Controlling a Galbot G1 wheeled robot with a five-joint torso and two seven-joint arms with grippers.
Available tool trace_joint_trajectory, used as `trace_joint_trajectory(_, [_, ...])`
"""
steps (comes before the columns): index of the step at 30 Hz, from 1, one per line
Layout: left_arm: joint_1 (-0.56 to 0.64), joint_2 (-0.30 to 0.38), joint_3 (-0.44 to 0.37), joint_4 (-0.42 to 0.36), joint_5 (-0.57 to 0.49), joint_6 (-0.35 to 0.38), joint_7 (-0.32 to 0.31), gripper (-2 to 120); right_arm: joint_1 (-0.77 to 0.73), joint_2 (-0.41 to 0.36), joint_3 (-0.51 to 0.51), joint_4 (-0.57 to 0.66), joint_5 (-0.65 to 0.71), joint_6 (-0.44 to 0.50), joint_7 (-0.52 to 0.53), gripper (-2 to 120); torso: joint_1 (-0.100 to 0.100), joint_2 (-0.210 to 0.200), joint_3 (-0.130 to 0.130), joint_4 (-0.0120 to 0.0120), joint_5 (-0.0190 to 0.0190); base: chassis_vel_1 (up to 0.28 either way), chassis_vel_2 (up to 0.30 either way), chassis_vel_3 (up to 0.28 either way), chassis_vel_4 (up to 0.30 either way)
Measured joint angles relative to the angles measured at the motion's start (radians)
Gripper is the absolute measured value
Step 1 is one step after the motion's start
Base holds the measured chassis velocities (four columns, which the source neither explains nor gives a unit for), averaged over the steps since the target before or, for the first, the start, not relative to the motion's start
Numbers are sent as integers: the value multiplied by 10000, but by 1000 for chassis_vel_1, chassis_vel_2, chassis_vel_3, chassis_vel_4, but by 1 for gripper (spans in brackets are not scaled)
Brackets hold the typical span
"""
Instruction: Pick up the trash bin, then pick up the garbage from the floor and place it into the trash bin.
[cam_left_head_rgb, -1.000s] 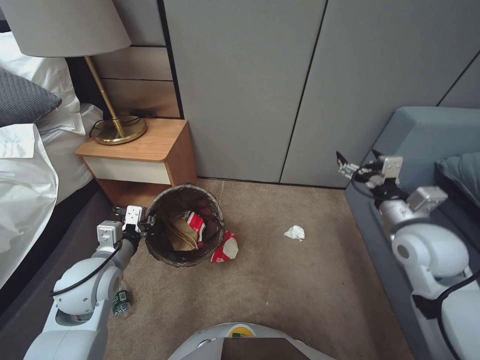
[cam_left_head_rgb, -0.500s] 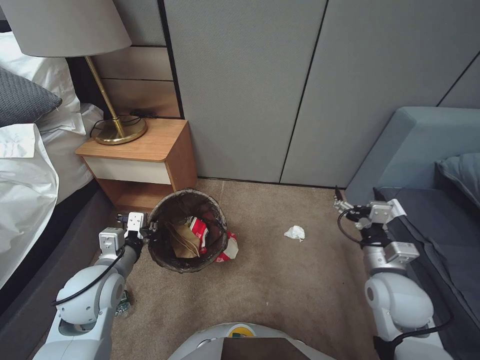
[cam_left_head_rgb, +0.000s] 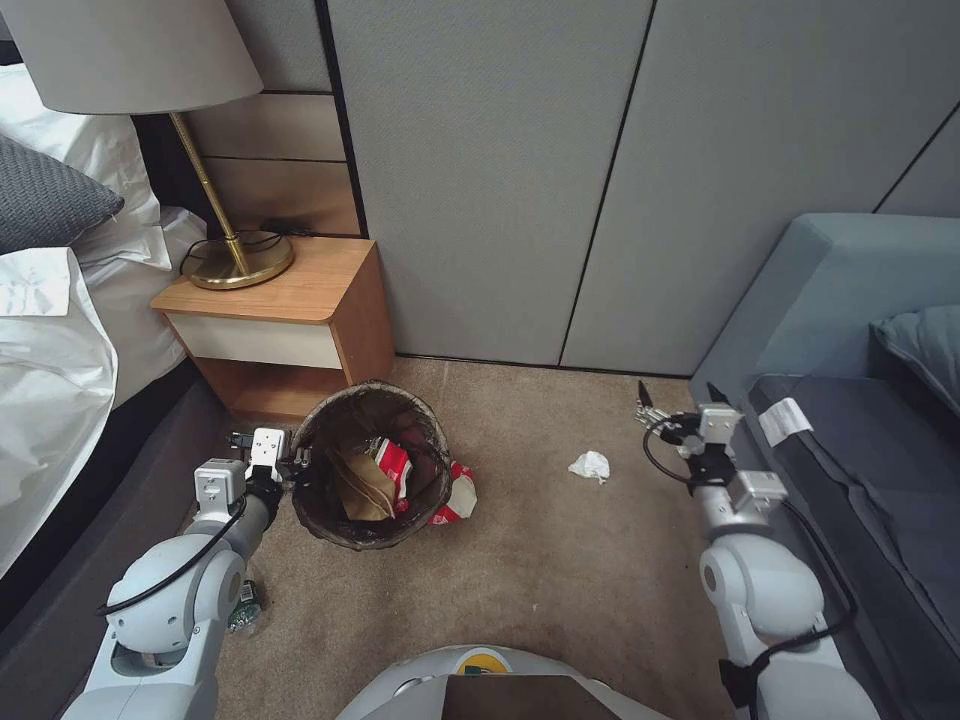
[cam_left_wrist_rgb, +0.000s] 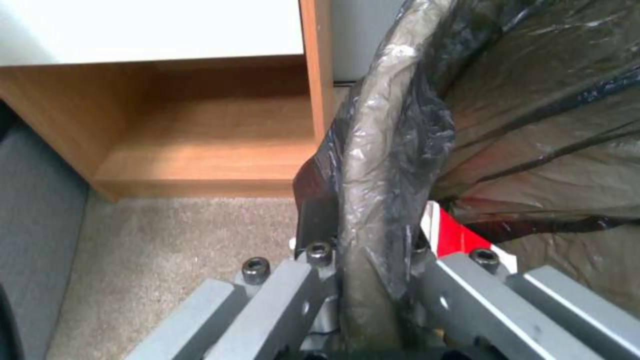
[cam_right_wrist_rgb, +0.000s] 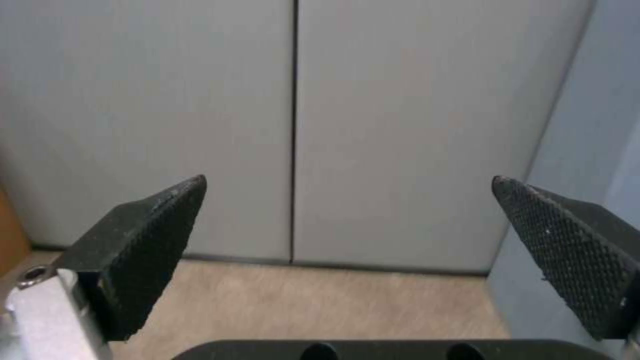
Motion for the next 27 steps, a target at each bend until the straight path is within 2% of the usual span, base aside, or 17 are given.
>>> trace_joint_trajectory(4, [3, -25, -1, 2, 35, 0, -3, 0, 530, -321, -449, -456, 309, -599, 309, 100, 1, 0, 1, 0, 3, 0, 0, 0, 0])
trace_joint_trajectory(9, [77, -91, -51, -30, 113, 0, -4, 0, 1756, -946, -1402, -1306, 1800, -1825, 1098, 100, 1, 0, 1, 1, 3, 0, 0, 0, 0])
trace_joint_trajectory(13, [114, -126, -78, -32, 147, 0, -7, 0, 2269, -1251, -1780, -1614, 2365, -2519, 1492, 100, 1, -1, 1, 1, 2, 0, 0, 0, 0])
trace_joint_trajectory(16, [144, -177, -92, -29, 199, 0, -13, 0, 3081, -1916, -2379, -2140, 3248, -3405, 2233, 100, 1, -1, 1, 1, 3, 0, 0, 0, 0])
trace_joint_trajectory(20, [148, -226, -80, -11, 256, 0, -28, 0, 3666, -2436, -2762, -2678, 3980, -3885, 2569, 100, 1, -1, 0, 0, 1, 0, 0, 0, 0])
trace_joint_trajectory(27, [120, -247, -67, 77, 295, 0, -49, 0, 4067, -2659, -3104, -3744, 4457, -4421, 2847, 100, 1, -1, 1, 0, 2, 0, 0, 0, 0])
